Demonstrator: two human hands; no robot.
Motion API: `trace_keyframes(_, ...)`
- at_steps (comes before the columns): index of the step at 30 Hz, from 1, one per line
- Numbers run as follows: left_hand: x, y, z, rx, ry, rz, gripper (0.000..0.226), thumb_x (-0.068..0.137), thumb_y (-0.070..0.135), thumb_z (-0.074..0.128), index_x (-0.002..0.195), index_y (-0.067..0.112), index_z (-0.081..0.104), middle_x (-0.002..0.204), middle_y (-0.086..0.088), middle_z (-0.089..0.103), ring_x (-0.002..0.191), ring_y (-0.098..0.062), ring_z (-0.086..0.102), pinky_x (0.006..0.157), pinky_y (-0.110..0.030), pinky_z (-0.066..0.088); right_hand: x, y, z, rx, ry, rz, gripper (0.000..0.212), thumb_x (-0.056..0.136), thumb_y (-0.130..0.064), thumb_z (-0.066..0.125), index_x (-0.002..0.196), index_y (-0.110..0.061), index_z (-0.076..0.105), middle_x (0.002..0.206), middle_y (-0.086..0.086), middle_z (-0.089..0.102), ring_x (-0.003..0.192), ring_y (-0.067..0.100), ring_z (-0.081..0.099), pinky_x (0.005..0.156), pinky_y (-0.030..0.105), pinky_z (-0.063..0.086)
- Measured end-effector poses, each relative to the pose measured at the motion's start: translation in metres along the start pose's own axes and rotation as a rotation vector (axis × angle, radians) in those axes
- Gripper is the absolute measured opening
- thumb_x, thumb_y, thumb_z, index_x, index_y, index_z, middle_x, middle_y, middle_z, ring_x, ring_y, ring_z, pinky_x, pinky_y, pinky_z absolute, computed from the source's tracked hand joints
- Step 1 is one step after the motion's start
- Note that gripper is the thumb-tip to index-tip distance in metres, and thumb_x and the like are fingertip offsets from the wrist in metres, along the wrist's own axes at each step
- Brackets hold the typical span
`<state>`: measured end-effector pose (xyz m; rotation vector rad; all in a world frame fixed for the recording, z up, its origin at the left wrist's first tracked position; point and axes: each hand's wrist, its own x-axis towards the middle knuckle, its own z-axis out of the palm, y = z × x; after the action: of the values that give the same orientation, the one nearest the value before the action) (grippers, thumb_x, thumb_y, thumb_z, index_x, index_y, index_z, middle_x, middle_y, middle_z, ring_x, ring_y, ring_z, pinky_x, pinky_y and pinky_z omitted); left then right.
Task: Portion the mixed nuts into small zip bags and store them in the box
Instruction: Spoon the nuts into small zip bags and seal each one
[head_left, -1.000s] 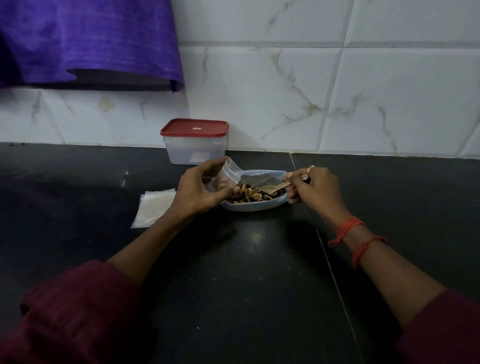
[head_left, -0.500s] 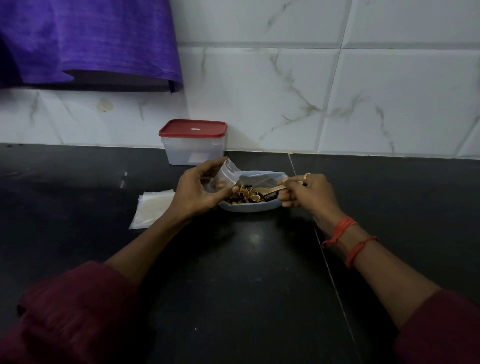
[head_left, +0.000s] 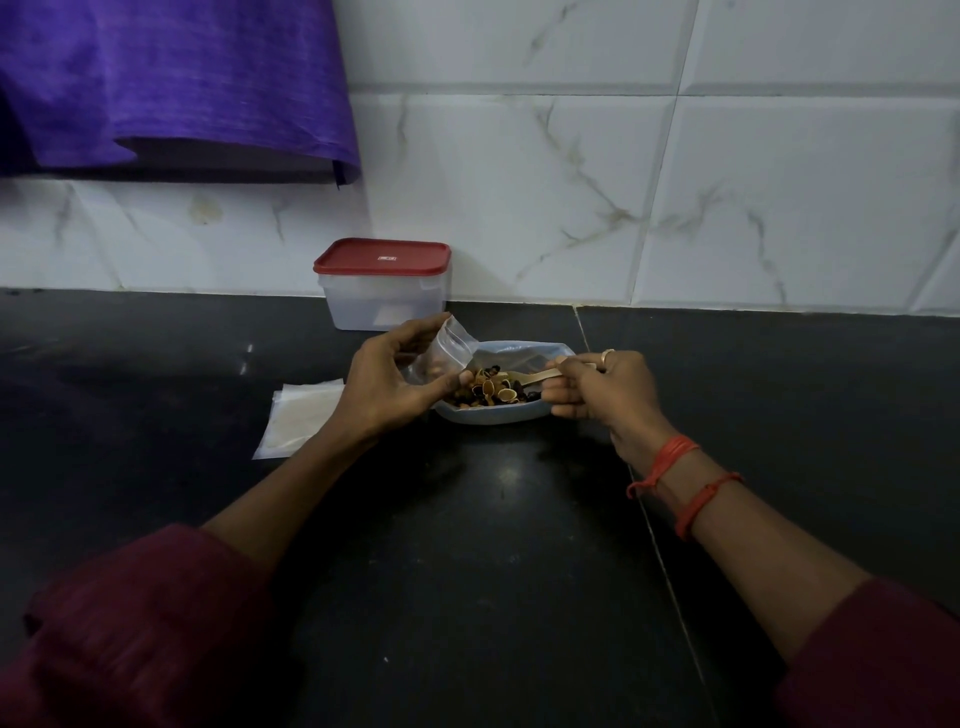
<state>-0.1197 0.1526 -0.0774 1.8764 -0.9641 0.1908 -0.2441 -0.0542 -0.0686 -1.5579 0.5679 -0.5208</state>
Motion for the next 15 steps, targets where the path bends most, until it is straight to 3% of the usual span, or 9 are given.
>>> trace_keyframes(3,0.000,0.001,0.000,-0.005,0.000,-0.002,0.072,0.076,0.031,0.083,0.141,0.020,0.053,0.135,-0.001,0.061,0.120,-0.013,0.058,0.100,-0.027,0.050,0.003,-0.003,-0.004,0.036,0.021,0.007,0.014,0.097,-0.009,0.063,0.101,0.002,0.071,0.067,0.011,0.072,0.055,0.013,0.071,0.046,0.021,0.054)
trace_keyframes(7,0.000,0.000,0.000,-0.009,0.000,0.001,0.072,0.077,0.033,0.083,0.141,0.020,0.053,0.134,0.000,0.061,0.119,-0.011,0.058,0.093,-0.016,0.047,0.007,-0.006,-0.011,0.113,0.013,0.052,0.015,0.097,-0.008,0.061,0.099,0.003,0.072,0.055,0.003,0.068,0.051,0.008,0.067,0.046,0.020,0.054)
trace_keyframes(11,0.001,0.000,0.000,0.001,0.000,-0.003,0.072,0.076,0.034,0.083,0.141,0.022,0.053,0.134,0.001,0.061,0.118,-0.008,0.058,0.089,-0.011,0.046,0.006,-0.010,-0.014,0.196,-0.021,0.081,0.015,0.097,-0.008,0.062,0.097,0.003,0.072,0.055,0.003,0.068,0.050,0.006,0.066,0.047,0.021,0.055)
trace_keyframes(15,0.000,0.000,0.001,0.006,-0.001,-0.007,0.074,0.074,0.036,0.083,0.140,0.021,0.053,0.133,0.001,0.061,0.118,-0.009,0.058,0.092,-0.014,0.047,0.004,-0.013,-0.014,0.218,-0.037,0.081,0.015,0.097,-0.008,0.061,0.095,0.002,0.072,0.056,0.004,0.068,0.050,0.007,0.066,0.048,0.022,0.055)
